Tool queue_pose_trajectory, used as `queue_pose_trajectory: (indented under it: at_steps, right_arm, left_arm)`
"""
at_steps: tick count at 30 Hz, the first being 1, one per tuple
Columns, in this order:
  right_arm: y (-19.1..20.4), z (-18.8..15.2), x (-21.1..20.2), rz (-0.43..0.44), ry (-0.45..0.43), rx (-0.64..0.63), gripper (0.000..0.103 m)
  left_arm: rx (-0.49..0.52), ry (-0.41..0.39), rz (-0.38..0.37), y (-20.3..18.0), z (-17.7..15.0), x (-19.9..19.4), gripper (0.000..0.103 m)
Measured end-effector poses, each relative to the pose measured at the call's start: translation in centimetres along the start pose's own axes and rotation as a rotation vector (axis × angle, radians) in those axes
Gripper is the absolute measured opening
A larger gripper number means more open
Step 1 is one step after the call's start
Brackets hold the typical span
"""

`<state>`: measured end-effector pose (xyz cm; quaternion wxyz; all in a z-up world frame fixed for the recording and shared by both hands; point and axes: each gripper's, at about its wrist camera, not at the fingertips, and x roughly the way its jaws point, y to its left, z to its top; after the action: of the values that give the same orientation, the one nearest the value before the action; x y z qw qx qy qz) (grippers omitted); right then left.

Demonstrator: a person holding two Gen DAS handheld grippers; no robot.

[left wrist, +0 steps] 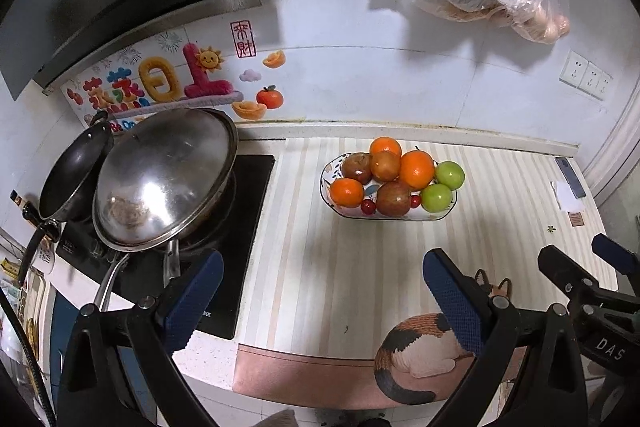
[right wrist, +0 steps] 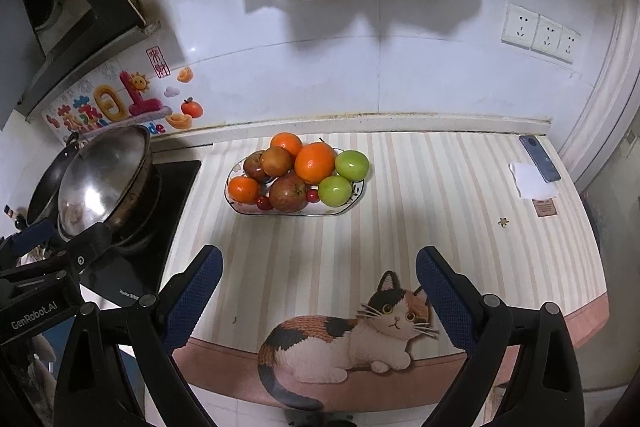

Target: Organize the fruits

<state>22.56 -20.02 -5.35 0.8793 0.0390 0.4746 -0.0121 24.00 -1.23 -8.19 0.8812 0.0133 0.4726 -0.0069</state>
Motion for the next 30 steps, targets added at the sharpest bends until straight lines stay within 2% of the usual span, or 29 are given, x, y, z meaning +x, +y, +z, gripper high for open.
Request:
queue_pose_trajectory:
  at_steps: [8,30]
  right_arm:
    - [0.2,0.4,0.8,0.008,0.044,-0.012,0.099]
    - [-0.5,0.2,-0.4,0.019,0.052,-0.007,0.099]
  left_arm:
    - [0.002,0.063,-0.031,-0.2,0.1,0.9,0.102]
    - [-0.003,0.063,-0.036,-0.8,-0.4,-0.6,0.102]
